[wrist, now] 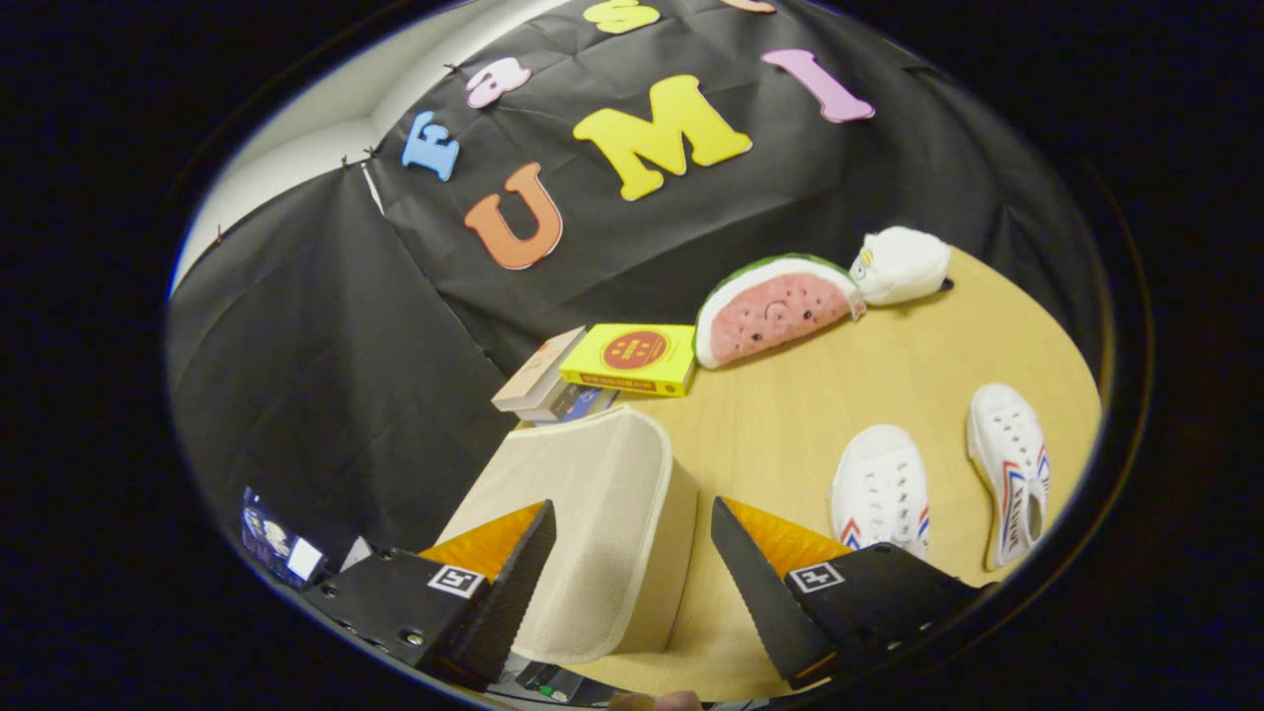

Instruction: Open the storage box then place both shoes into the box .Put the left shoe in first, then the right shoe, with the right side of both shoes facing outward in a uniform manner.

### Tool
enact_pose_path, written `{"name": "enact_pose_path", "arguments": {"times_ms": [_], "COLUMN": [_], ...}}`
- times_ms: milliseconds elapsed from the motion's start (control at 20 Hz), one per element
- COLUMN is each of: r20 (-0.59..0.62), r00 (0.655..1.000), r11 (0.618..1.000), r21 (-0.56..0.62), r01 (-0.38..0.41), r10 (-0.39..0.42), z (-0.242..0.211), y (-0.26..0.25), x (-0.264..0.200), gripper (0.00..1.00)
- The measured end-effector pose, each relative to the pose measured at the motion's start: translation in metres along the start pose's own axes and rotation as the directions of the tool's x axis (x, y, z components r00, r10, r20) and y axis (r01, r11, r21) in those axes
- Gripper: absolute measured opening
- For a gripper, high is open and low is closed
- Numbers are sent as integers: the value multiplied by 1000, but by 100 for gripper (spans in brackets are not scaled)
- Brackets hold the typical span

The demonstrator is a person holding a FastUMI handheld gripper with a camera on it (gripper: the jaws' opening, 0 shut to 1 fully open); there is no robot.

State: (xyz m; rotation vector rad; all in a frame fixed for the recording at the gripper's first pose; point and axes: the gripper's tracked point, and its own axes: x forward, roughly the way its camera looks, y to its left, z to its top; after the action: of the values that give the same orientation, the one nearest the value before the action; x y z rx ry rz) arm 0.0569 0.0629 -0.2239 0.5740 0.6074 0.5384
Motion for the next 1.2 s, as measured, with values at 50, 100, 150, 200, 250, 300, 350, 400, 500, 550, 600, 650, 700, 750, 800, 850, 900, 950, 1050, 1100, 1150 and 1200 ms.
{"name": "enact_pose_path", "arguments": {"times_ms": [50,100,150,200,250,300,350,400,500,550,600,650,700,750,800,850,900,950,1050,1100,1150,1200], "r20": [-22,-43,-67,-101,-127,-147,-165,-176,-195,-197,-202,-205,-206,-208,-197,-196,-194,-189,-177,-149,-165,-168], "r00": [1000,999,996,992,987,983,979,975,966,964,959,958,957,956,956,955,956,957,964,979,975,974], "r11": [1000,999,997,993,988,981,975,967,948,941,932,929,927,922,915,914,921,928,939,941,937,935], "r21": [15,34,60,92,133,171,205,237,299,320,341,351,354,369,381,383,364,343,316,328,338,343], "r01": [-17,-33,-49,-68,-80,-87,-88,-91,-106,-107,-121,-120,-122,-119,-131,-134,-139,-147,-133,-80,-88,-86], "r10": [17,34,53,77,98,113,123,135,169,177,198,201,205,206,219,222,221,221,196,135,151,151], "z": [-7,-14,-20,-27,-32,-38,-41,-44,-48,-49,-48,-46,-46,-42,-36,-31,-30,-26,-17,-15,-8,-11], "y": [2,5,8,12,15,15,15,16,22,23,27,28,27,28,30,31,34,36,37,29,32,38], "x": [6,12,16,17,21,24,28,30,34,36,36,33,33,29,28,19,17,13,8,8,2,4], "gripper": [96,95,96,96,95,95,96,95,95,95,92,87,82,76,71,66,61,49,25,13,1,1]}}
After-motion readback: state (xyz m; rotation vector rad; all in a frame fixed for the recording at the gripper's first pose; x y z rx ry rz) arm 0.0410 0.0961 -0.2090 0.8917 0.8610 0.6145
